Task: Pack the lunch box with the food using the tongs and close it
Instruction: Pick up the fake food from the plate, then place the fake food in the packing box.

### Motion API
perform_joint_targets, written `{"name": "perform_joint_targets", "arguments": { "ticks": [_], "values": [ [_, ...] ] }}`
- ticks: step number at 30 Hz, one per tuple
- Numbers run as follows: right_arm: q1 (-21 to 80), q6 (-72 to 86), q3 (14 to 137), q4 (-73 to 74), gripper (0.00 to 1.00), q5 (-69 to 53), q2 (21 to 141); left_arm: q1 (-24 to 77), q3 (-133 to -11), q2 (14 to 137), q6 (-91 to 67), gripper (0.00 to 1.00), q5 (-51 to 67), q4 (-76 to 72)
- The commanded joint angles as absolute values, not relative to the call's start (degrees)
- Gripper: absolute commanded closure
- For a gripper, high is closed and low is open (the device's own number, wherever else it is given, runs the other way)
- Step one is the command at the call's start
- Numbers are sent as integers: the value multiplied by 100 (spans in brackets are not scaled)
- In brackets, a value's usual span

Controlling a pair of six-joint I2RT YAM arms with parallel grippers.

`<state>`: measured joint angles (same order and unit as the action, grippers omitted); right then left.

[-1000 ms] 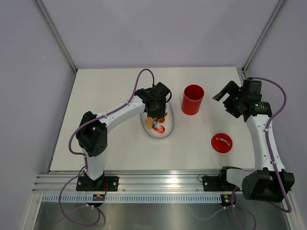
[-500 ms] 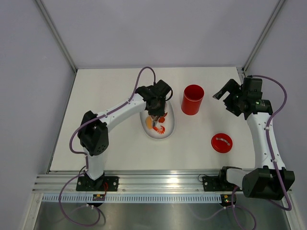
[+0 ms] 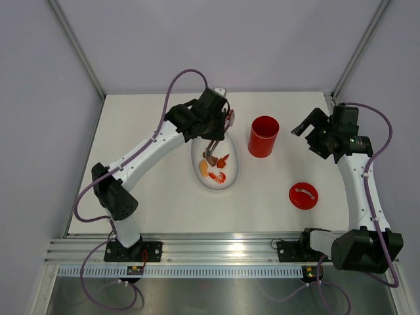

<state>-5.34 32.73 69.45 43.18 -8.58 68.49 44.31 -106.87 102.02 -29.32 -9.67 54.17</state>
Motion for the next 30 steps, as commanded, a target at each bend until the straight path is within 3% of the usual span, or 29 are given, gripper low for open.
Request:
{"name": "perform_joint_targets", "arguments": {
  "ticks": [1,6,17,20,26,30],
  "values": [
    [-492,3217,7032,4254,0,-826,6697,4517,-11354,9958,-2637,87,-731,4949],
    [-492,3278,6952,4219,1,-800,6636,4737,-12180,10475,-2470,87,-343,4940],
    [-492,3261,6803,4263,0,-633,6460,4851,-12226,11012,-2514,84,281,4729],
    [-492,3287,6785,4271,1,-633,6434,4843,-12217,11144,-2522,80,308,4737],
    [-492,3305,6750,4263,1,-624,6407,4860,-12261,11320,-2522,61,378,4772],
    [-492,3322,6724,4263,1,-624,6398,4852,-12261,11338,-2505,55,378,4781]
  ]
}}
